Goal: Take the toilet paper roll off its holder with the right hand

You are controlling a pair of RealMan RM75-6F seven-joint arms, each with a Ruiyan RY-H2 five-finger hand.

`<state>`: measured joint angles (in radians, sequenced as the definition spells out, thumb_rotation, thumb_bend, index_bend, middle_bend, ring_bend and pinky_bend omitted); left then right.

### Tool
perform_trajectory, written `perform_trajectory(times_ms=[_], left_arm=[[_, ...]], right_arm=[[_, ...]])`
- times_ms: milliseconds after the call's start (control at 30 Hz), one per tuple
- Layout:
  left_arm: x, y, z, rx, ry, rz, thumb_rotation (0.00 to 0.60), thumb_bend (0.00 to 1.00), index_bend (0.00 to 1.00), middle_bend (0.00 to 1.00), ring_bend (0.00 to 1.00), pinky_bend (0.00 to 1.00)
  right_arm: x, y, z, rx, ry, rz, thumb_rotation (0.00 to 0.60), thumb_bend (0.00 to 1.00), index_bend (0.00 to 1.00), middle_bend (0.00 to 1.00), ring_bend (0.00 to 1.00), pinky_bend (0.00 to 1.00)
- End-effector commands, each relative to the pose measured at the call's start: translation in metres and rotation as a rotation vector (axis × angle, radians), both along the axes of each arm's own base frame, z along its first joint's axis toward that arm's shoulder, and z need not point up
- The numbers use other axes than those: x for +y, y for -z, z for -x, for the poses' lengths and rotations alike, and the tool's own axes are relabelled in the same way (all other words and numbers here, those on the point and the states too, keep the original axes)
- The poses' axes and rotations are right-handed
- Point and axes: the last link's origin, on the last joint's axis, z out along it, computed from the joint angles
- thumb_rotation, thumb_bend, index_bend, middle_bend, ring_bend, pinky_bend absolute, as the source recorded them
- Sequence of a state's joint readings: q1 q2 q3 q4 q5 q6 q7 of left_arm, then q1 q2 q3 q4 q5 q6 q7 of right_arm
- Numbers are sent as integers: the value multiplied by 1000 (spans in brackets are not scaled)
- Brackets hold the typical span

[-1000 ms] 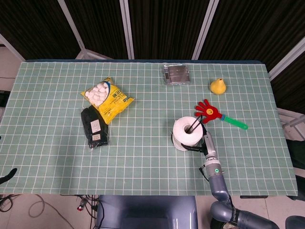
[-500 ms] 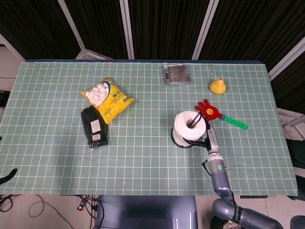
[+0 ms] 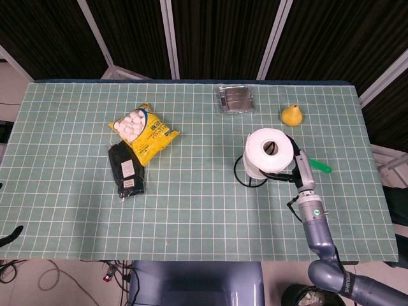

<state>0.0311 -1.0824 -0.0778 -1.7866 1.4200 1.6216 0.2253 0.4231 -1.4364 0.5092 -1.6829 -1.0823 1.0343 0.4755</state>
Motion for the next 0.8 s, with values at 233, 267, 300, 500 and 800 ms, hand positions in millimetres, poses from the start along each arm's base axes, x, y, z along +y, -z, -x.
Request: perform_trajectory(times_ms=[233, 267, 300, 500, 800], left_arm=[[1, 3, -1, 5, 1, 7, 600, 116, 132, 0, 0, 0], [1, 3, -1, 5, 1, 7, 600, 116, 132, 0, 0, 0], [1, 3, -1, 4, 2, 7, 600, 116, 132, 0, 0, 0], [0, 2, -1, 1, 2, 3, 600, 116, 132, 0, 0, 0], [1, 2, -1, 0, 1, 5, 600, 116, 132, 0, 0, 0]], right_arm=[[-1, -79, -28, 52, -60, -8, 600, 0, 304, 245, 183, 0], [-2, -87, -32, 61, -61, -16, 600, 0, 304, 245, 183, 0], [-3, -92, -34, 65, -62, -20, 600, 0, 304, 245, 183, 0], [-13, -125, -46, 47, -59, 17, 600, 0, 304, 245, 183, 0], [-26, -165, -40, 63, -13, 80, 600, 0, 304, 245, 183, 0]])
